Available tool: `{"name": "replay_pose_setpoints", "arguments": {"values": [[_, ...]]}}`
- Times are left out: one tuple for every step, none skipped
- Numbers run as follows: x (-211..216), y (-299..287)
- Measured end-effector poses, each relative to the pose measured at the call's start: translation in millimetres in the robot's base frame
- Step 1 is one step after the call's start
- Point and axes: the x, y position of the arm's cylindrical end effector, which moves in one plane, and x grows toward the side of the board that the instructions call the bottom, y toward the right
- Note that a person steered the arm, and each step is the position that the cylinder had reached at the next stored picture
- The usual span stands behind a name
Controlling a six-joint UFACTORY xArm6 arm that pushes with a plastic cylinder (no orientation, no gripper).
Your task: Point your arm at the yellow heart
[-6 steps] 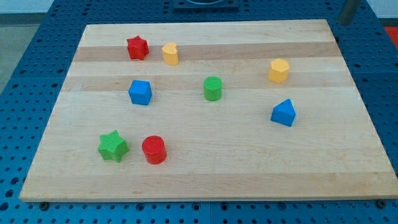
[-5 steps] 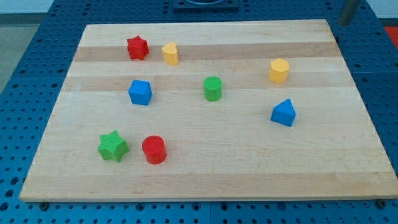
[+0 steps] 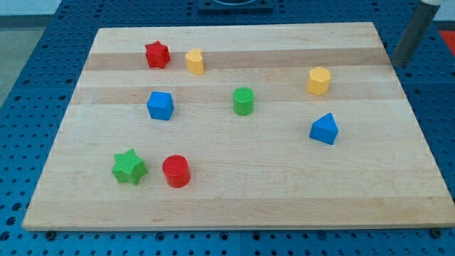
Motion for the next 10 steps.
{"name": "replay_pose_setpoints", "arguments": {"values": [[-0.3,-18.2],[-15.9,-47.5],[-43.8,-77.7],[-45.5,-114.9],[-45.0,-157.3],[-30.2,-201.3],[-19.2,-271.2],[-2.0,-323.5],[8.4,-352.6],[9.3,-381.5]]}}
